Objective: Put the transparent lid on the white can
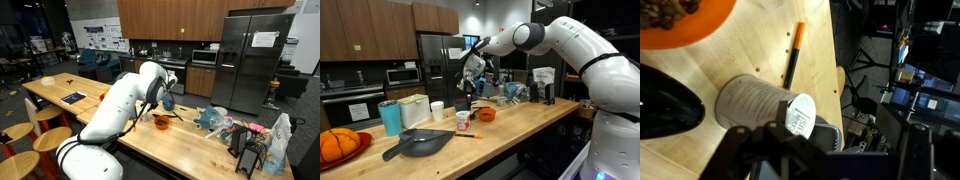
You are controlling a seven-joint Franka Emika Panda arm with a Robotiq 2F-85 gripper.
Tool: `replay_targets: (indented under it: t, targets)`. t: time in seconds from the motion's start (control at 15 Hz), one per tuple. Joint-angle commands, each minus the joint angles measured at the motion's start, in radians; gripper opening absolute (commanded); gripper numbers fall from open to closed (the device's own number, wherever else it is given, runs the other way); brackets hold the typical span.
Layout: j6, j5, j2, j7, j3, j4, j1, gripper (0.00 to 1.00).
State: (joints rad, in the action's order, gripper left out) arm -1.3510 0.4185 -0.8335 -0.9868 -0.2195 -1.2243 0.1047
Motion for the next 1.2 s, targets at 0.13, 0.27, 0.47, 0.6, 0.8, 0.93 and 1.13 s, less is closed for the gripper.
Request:
replay_targets:
  t: [0.13, 0.27, 0.47, 0.6, 0.8, 0.93, 1.13]
  targets:
    - [0.002, -0.020, 0.058, -0.018, 0.012, -0.026, -0.009, 1.00]
    - [0.000, -0.026, 0.085, -0.023, 0.014, -0.043, -0.010, 1.00]
    - [-0.004, -0.043, 0.157, -0.030, 0.018, -0.098, -0.016, 1.00]
    - [-0.012, -0.074, 0.210, -0.036, 0.025, -0.142, -0.026, 1.00]
    - [-0.060, -0.185, 0.311, -0.048, 0.048, -0.243, -0.057, 1.00]
    - [-0.148, -0.253, 0.370, -0.050, 0.062, -0.328, -0.071, 1.00]
    - [-0.284, -0.261, 0.443, -0.047, 0.063, -0.462, -0.073, 1.00]
